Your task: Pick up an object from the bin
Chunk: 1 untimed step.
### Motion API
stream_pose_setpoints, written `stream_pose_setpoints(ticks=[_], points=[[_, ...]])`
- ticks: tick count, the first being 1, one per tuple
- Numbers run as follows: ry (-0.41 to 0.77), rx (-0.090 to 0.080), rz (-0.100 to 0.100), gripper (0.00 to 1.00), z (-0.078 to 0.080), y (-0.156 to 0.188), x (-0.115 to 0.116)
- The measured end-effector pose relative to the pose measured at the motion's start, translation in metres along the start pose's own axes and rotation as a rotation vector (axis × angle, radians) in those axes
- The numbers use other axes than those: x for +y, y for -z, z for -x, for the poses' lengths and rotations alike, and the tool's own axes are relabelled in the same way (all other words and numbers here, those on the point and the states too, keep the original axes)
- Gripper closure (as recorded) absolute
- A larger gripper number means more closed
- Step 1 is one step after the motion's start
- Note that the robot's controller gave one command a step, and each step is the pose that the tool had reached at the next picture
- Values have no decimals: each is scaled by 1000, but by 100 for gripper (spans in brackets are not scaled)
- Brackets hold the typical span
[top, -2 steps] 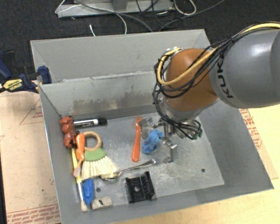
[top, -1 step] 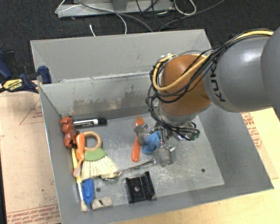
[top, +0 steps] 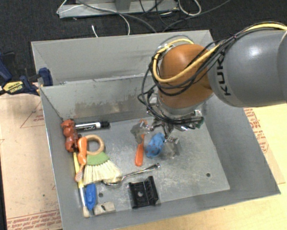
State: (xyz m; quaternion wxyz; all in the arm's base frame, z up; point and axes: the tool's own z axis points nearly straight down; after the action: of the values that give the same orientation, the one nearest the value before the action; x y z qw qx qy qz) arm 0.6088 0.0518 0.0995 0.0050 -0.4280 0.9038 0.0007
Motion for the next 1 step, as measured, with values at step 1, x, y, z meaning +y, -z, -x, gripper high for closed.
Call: stream_pose_setpoints(ticks=[1], points=[[17, 2, 2, 0, -6, -30, -9]])
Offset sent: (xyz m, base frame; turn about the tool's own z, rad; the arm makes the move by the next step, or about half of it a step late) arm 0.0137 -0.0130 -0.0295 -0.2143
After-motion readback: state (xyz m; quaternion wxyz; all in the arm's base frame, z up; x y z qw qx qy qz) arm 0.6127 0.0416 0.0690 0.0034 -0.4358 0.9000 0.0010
